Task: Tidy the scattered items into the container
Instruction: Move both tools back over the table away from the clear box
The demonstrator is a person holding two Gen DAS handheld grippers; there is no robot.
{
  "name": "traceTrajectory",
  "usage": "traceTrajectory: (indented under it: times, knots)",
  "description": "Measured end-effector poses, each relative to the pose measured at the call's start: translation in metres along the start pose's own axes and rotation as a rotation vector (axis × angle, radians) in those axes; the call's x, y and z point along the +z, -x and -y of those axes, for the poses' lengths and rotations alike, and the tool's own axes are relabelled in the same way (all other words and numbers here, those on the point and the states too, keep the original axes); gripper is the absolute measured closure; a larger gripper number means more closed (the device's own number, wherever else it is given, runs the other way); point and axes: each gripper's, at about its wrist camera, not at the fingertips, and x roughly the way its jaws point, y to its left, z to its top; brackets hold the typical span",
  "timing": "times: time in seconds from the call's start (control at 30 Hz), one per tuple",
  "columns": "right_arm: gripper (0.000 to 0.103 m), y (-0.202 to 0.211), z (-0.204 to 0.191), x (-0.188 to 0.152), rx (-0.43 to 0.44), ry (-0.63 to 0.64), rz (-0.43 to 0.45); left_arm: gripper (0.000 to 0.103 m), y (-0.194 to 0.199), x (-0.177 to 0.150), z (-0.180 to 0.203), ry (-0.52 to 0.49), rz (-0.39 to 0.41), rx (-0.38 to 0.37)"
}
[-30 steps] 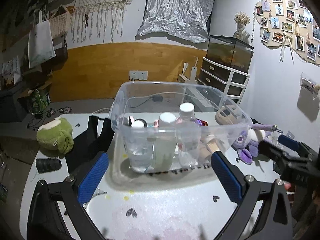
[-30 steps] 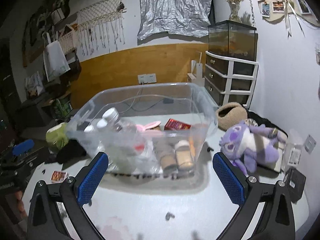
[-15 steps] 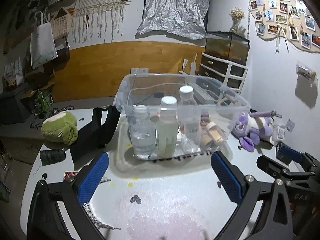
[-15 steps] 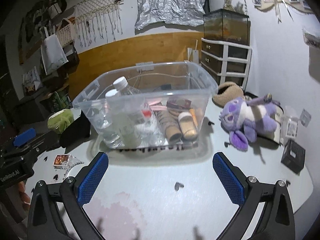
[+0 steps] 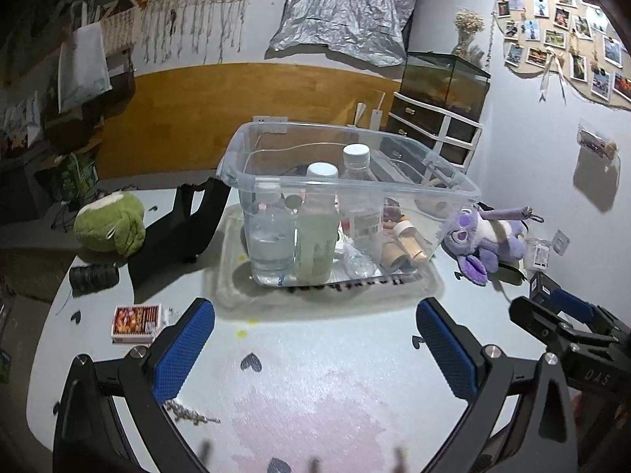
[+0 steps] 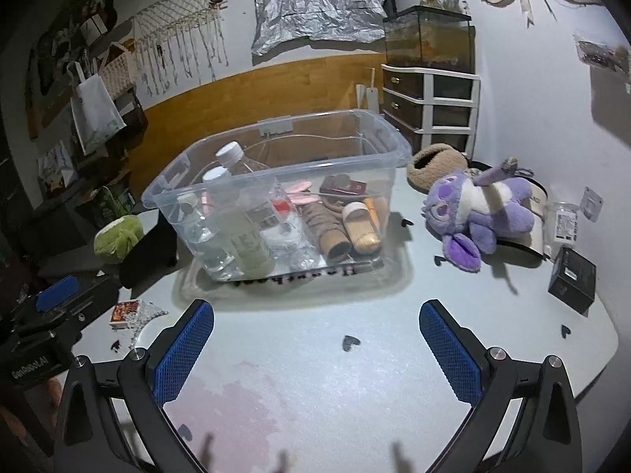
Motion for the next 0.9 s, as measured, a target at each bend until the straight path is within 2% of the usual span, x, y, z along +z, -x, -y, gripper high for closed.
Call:
traceTrajectory:
  times: [0.3, 0.5, 0.73, 0.9]
  knots:
    - [0.000, 0.018, 0.034, 0.000, 0.014, 0.018, -0.018, 0.000, 0.017, -0.012, 0.023, 0.045, 0.009, 0.043]
    - [0.000, 0.011, 0.050, 0.002, 0.056, 0.009, -0.055, 0.000, 0.023, -0.020, 0.020, 0.080, -0.001, 0.078]
    - [0.000, 0.009, 0.061, 0.009, 0.034, 0.013, -0.038, 0.000, 0.031, -0.019, -0.018, 0.119, 0.032, 0.174]
    - [0.000, 0.012, 0.060, 0.019, -0.033, 0.027, -0.009, 0.000, 0.028, -0.015, -0.060, 0.117, 0.050, 0.232]
